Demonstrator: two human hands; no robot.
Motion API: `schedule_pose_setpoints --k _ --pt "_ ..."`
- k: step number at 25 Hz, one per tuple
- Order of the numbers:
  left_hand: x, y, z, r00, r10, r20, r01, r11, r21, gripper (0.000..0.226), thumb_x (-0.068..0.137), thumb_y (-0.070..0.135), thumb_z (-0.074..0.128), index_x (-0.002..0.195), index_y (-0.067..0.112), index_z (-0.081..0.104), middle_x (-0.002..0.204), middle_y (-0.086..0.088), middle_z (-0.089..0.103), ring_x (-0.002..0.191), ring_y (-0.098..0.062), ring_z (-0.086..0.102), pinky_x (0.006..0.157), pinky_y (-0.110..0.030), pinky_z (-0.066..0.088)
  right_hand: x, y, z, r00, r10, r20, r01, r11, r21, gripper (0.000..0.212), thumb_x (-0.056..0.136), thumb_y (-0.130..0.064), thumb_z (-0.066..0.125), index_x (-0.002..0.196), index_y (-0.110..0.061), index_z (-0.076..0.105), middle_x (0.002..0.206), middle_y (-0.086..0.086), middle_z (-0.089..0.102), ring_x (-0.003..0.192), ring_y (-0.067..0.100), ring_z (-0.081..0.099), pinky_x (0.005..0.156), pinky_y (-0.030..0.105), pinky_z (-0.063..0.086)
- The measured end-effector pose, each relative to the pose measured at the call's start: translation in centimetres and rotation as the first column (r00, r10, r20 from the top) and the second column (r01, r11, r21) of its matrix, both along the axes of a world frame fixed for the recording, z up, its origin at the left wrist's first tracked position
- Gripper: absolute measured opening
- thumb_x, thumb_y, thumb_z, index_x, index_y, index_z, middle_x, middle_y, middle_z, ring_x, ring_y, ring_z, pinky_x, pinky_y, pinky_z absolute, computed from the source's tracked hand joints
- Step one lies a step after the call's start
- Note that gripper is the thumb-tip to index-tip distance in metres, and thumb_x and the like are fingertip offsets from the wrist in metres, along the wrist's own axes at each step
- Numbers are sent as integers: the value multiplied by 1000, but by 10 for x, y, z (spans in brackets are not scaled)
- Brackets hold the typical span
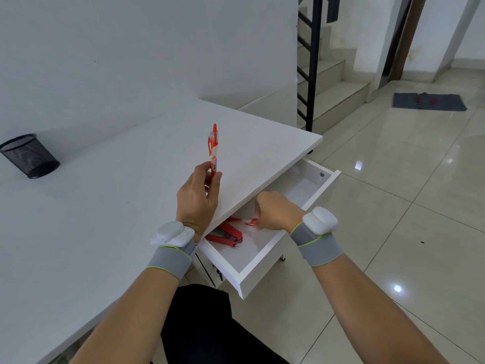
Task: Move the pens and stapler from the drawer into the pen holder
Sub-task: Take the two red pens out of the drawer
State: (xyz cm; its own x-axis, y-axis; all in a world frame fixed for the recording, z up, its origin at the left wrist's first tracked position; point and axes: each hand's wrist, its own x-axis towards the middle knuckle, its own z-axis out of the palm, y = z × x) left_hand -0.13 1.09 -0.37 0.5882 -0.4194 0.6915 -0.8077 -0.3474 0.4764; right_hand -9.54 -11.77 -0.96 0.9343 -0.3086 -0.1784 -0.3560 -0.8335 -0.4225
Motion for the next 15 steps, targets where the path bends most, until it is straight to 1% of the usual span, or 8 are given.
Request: schedule_pose_setpoints --k 1,2,5,8,10,12,14,15 --pt "0 0 0 1000 0 7 0 1000 1 24 91 18 50 109 2 53 85 -14 67 74 -27 63 67 -29 45 -5 -3 5 999 -16 46 15 1000 23 20 75 -12 71 84 3 63 92 19 65 88 33 59 68 34 46" --pt "-1 0 0 1000 2 14 -2 1000 3 23 91 18 50 108 2 53 85 -14 67 73 -27 63 67 -28 45 -9 -6 11 995 -38 93 33 998 55 23 74 -15 72 89 2 64 93 17 66 89 32 59 68 32 45" --pt "-1 -1 0 1000 7 20 -7 1000 3 23 91 18 50 108 2 53 85 -14 68 72 -27 63 67 -28 45 -20 -12 34 964 -118 239 73 980 187 17 74 -15 73 83 -4 66 80 8 62 77 22 56 62 26 42" --pt "-1 -1 1 1000 9 29 -9 1000 7 24 91 17 50 108 1 53 85 -15 68 73 -28 64 67 -28 45 -24 -11 58 901 -167 400 65 964 257 9 76 -13 69 81 -7 65 80 9 68 68 20 61 60 25 48" --pt "-2 0 1 999 9 37 -10 1000 13 24 91 16 50 108 0 53 87 -16 69 74 -29 65 68 -29 46 -21 -9 73 808 -226 544 68 953 295 9 79 -15 67 84 -8 65 79 9 70 68 20 64 63 26 50" --pt "-3 0 2 1000 0 27 -1 1000 23 25 92 17 48 110 -1 51 90 -17 70 77 -31 66 70 -31 50 -11 -7 86 678 -267 685 70 951 301 11 82 -18 65 87 -8 65 76 6 69 68 19 63 65 23 49" --pt "-4 0 2 1000 -14 11 14 999 33 27 93 17 47 113 -1 50 95 -17 71 79 -32 67 72 -36 53 1 -5 96 572 -259 778 38 956 290 13 84 -17 63 90 -6 65 74 5 66 65 16 59 65 18 45" --pt "-3 1 3 1000 -16 12 15 999 35 28 93 17 47 113 -1 50 97 -17 71 79 -33 68 73 -37 54 7 -2 99 539 -250 804 17 958 286 13 85 -16 62 91 -4 64 75 6 66 65 15 57 66 19 46"
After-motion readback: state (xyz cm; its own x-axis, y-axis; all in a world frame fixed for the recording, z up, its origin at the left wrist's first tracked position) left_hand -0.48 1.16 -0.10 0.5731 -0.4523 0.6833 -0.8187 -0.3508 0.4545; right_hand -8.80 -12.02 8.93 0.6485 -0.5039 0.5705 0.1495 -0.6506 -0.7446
